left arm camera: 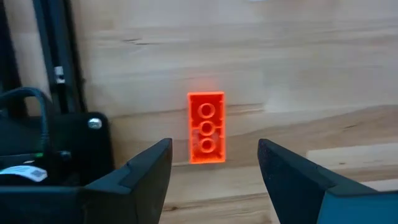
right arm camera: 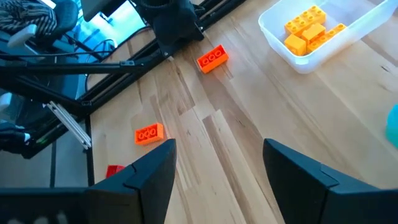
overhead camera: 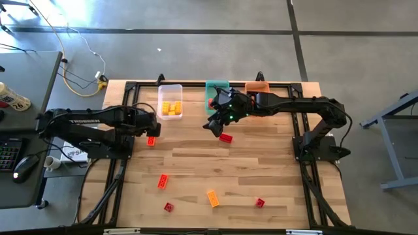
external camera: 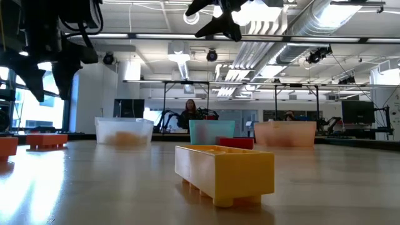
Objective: Sort & place blocks by color
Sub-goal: Put the top orange game piece into the blue bin
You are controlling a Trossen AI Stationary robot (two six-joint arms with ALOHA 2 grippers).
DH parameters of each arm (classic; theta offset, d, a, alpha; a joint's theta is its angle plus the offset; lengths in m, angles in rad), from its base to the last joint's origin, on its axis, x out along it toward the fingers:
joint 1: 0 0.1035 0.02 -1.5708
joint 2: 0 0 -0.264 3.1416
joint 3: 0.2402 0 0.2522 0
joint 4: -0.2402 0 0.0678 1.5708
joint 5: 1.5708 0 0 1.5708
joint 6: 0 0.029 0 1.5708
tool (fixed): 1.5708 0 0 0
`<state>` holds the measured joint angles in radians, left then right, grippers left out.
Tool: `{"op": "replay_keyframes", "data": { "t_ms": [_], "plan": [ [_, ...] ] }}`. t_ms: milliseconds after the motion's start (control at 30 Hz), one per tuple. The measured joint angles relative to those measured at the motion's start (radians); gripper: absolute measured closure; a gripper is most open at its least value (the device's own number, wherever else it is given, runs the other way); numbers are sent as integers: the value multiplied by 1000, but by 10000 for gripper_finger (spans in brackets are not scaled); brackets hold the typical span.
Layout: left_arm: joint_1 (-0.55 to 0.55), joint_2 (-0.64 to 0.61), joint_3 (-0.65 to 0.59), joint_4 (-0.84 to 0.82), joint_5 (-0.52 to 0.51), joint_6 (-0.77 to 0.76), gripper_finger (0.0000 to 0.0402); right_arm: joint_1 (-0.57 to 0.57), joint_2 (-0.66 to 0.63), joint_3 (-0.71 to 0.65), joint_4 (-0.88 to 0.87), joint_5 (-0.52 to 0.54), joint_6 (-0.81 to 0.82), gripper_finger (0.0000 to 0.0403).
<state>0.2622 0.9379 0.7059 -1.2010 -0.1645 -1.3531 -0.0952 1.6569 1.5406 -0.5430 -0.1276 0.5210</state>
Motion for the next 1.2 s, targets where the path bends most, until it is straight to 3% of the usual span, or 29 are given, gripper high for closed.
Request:
{"op": "replay_keyframes", "data": {
  "t_ms": [267, 467, 1200],
  "plan": [
    [-9, 32, 4, 24, -4, -32, 177, 0, 0, 0, -1, 0, -6, 176],
    [-17, 91, -13, 133, 1, -39, 177, 0, 0, 0, -9, -5, -7, 176],
    [-16, 335, -16, 133, 18, -125, 177, 0, 0, 0, -77, -53, -85, 176]
  ]
}}
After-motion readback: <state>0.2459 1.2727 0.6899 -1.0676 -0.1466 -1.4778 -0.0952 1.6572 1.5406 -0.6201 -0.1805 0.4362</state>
